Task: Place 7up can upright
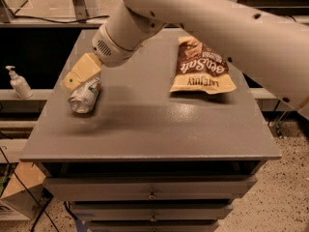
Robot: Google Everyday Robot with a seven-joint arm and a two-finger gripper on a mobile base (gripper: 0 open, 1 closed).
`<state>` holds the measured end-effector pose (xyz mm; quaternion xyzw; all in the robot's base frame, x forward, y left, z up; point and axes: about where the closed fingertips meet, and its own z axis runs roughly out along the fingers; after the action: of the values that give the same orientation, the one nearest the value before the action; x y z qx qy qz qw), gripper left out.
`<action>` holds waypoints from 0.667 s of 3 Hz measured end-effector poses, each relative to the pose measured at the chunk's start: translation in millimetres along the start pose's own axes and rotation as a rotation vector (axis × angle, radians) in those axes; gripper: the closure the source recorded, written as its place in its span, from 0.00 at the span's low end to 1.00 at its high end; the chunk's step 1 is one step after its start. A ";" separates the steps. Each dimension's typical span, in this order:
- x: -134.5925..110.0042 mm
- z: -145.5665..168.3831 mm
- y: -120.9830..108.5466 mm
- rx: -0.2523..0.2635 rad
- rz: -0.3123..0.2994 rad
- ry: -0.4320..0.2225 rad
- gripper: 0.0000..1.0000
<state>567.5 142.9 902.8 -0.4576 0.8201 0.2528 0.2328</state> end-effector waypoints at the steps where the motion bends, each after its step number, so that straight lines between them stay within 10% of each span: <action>1: -11.9 28.0 -9.7 0.011 0.035 0.006 0.00; 2: -21.2 57.1 -16.6 0.022 0.079 0.028 0.00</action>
Offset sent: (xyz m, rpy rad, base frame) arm 0.0520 0.0664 -0.0539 -0.0434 0.0851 -0.1195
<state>600.5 184.7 868.9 -0.4257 0.8434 0.2461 0.2163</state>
